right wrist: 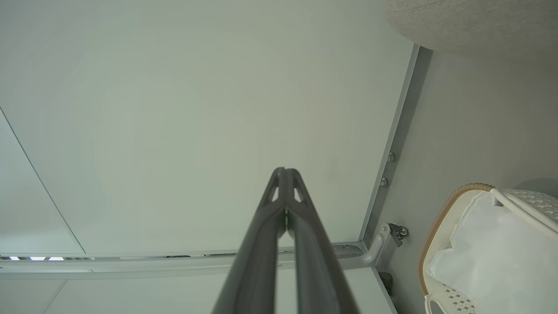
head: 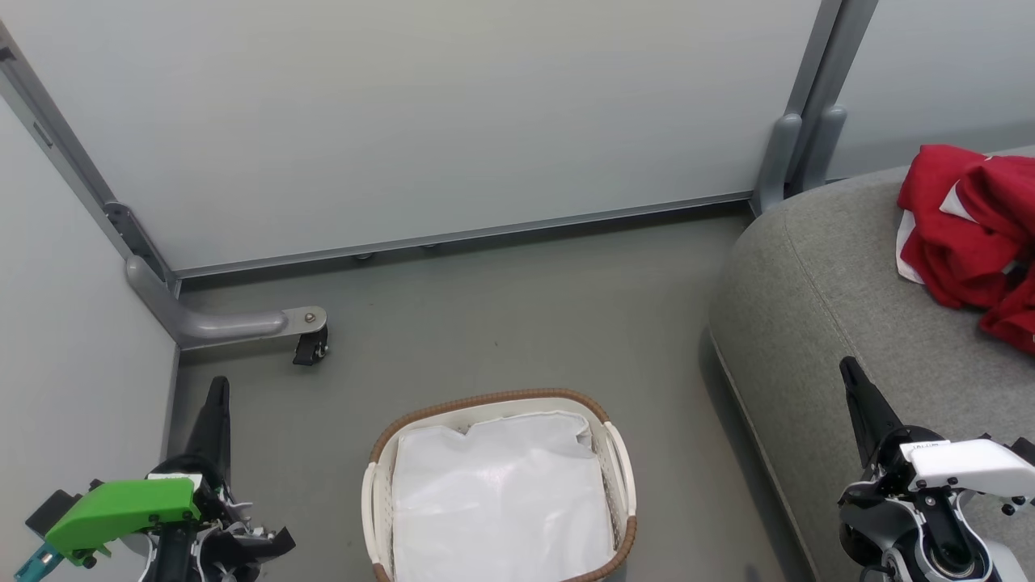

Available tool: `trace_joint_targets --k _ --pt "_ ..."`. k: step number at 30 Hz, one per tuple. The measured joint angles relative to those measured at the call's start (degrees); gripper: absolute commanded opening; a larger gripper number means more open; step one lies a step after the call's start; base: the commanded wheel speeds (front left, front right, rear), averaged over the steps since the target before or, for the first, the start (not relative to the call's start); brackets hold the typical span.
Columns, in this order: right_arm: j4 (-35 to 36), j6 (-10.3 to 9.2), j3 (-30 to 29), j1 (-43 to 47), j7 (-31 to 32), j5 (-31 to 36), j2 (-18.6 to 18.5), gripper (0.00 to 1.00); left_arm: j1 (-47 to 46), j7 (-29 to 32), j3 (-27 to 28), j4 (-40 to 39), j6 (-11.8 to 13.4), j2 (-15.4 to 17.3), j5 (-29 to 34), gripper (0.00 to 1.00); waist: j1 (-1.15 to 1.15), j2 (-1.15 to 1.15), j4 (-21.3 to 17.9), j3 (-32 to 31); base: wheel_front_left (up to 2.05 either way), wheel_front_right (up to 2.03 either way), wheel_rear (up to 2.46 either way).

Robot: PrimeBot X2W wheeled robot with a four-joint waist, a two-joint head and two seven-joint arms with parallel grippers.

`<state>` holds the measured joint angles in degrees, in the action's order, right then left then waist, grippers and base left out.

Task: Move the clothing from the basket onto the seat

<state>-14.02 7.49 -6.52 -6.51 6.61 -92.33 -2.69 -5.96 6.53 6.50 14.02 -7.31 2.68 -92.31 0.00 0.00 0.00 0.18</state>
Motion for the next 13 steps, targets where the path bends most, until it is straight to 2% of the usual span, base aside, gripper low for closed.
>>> trace_joint_targets --k 13 --pt "0.0 0.0 0.0 0.01 0.0 0.0 0.0 0.0 0.0 0.01 0.0 -0.01 0.01 0.0 0.0 0.0 0.0 0.0 0.0 0.0 0.0 0.0 0.0"
